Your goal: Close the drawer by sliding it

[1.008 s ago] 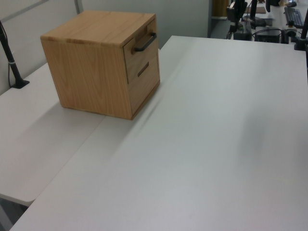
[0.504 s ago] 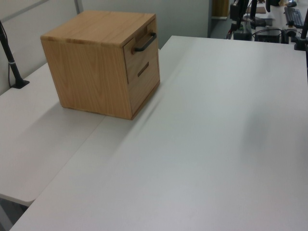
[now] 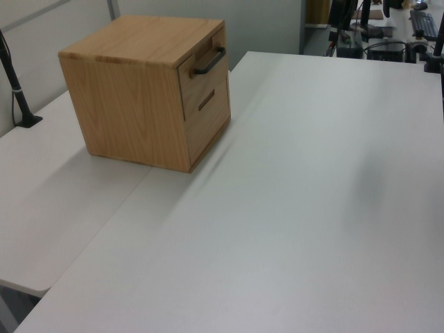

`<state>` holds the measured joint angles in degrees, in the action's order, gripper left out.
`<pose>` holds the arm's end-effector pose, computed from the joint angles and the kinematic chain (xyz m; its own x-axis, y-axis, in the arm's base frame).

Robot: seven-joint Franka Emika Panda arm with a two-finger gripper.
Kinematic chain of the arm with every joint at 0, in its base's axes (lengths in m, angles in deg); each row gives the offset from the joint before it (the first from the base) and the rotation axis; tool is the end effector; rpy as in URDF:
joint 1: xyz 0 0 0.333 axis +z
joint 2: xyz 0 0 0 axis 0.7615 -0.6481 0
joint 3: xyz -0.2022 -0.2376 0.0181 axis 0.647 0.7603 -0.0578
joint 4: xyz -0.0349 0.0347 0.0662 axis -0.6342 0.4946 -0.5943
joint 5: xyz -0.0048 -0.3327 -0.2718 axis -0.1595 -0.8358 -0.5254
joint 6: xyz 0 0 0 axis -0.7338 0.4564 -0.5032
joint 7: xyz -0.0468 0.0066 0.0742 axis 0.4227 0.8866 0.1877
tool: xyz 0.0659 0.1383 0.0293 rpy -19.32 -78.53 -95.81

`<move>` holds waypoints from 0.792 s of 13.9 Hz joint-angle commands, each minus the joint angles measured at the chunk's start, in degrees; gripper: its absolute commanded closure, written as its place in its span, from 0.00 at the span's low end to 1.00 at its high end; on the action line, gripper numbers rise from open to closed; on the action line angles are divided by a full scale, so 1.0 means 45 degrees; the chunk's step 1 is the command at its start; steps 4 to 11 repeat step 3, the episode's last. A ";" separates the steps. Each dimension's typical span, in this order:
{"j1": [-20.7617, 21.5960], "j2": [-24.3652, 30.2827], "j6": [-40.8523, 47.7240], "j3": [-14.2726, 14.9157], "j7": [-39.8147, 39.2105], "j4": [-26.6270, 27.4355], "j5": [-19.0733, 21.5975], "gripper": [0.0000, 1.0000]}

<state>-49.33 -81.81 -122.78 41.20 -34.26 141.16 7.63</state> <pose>0.5824 -0.0473 0.5786 0.9902 -0.0826 0.1129 -0.0830 -0.9965 -0.0004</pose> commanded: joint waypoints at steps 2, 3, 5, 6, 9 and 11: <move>0.0017 0.0009 -0.0828 0.0095 -0.0030 0.0155 -0.0085 0.00; 0.0017 -0.0068 -0.0809 0.0095 -0.0030 0.0134 -0.0123 0.00; 0.0017 -0.0068 -0.0809 0.0095 -0.0030 0.0134 -0.0123 0.00; 0.0017 -0.0068 -0.0809 0.0095 -0.0030 0.0134 -0.0123 0.00; 0.0017 -0.0068 -0.0809 0.0095 -0.0030 0.0134 -0.0123 0.00; 0.0017 -0.0068 -0.0809 0.0095 -0.0030 0.0134 -0.0123 0.00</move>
